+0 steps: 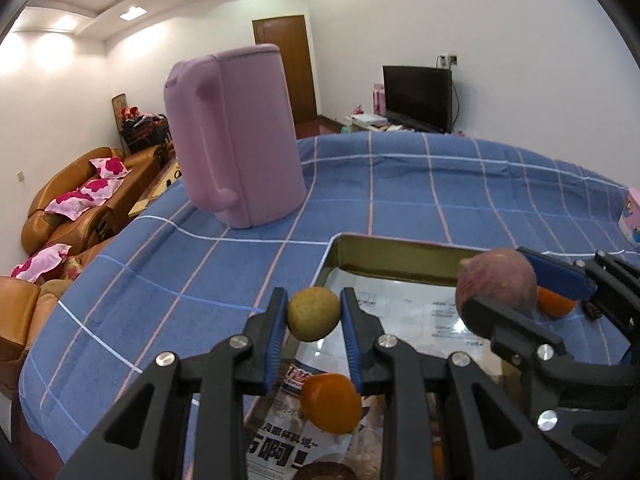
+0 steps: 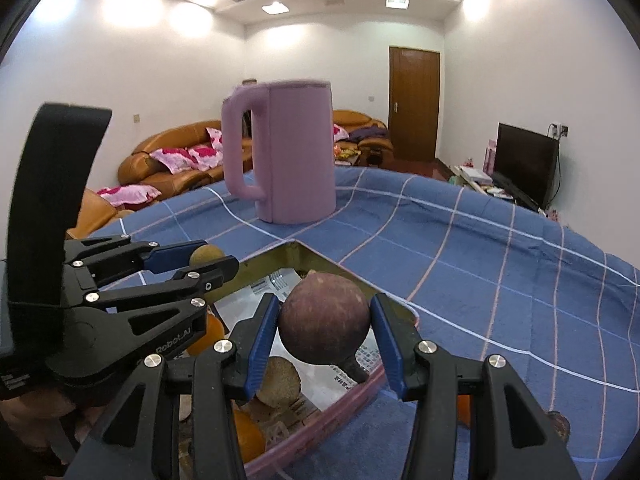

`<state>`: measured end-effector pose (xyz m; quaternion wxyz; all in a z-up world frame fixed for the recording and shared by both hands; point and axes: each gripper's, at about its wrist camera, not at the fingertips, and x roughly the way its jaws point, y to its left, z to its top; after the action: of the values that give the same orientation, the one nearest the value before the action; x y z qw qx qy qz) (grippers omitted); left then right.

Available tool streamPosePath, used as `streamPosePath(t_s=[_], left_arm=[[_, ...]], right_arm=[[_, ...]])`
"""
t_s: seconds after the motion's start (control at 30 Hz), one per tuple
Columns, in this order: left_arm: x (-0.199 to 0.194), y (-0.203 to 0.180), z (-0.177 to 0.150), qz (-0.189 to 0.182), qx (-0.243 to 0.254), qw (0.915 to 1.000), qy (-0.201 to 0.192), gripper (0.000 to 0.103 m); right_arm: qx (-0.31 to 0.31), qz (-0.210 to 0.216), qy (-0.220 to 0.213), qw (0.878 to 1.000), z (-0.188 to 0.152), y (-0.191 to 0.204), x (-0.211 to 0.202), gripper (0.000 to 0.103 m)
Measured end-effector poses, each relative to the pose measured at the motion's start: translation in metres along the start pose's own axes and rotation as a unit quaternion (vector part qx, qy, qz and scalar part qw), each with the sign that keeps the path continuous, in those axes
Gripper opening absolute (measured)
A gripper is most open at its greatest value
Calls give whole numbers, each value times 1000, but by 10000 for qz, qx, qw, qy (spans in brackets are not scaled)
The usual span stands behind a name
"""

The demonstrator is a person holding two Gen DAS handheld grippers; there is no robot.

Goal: Organize fruits
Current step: 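Carry the yellow-green fruit in the left gripper while the right gripper carries the purple fruit over the tin, then open the left gripper to drop the yellow-green fruit while the right gripper releases the purple fruit into the tin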

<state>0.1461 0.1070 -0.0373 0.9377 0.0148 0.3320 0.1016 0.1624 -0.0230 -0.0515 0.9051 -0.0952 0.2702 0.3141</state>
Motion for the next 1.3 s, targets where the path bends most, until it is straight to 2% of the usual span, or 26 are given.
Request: streamPosePath(t_s=[0.3, 0.37, 0.47, 0.5, 0.53, 0.6, 0.77, 0.87, 1.03, 1.17, 1.3], left_arm=[[5, 2, -1, 92, 26, 9999, 119, 29], [3, 1, -1, 141, 65, 9998, 99, 35], [-2, 3, -1, 252, -7, 9997, 69, 57], [-4, 4, -1, 288, -57, 9996, 46, 67], [-7, 5, -1, 304, -84, 9995, 14, 72], [-16, 1, 0, 318, -89, 9994, -108, 72], [-38, -23, 3, 178, -25, 9989, -430, 80], [-50, -50, 6, -9, 100, 9983, -567, 80], [-55, -101, 5, -381, 447, 9967, -568, 80], [-44, -134, 3, -626, 655, 9950, -420, 80], [-37, -161, 1, -921, 1061, 9892, -415, 80]], right_arm=[[146, 204, 331, 9991, -2, 0, 17, 50], [190, 227, 388, 9988, -3, -1, 19, 50], [240, 215, 307, 9990, -3, -5, 15, 50], [224, 189, 275, 9992, -2, -6, 11, 52], [230, 192, 236, 9993, -3, -7, 6, 56], [240, 211, 113, 9994, -5, -12, -7, 60], [294, -171, -115, 9994, -15, -39, -44, 60], [475, -689, -151, 9964, -24, -70, -63, 61], [529, -1490, 85, 9874, -38, -106, -74, 62], [787, -1583, 284, 9838, -48, -131, -74, 62], [1100, -1631, 373, 9797, -55, -149, -76, 62]])
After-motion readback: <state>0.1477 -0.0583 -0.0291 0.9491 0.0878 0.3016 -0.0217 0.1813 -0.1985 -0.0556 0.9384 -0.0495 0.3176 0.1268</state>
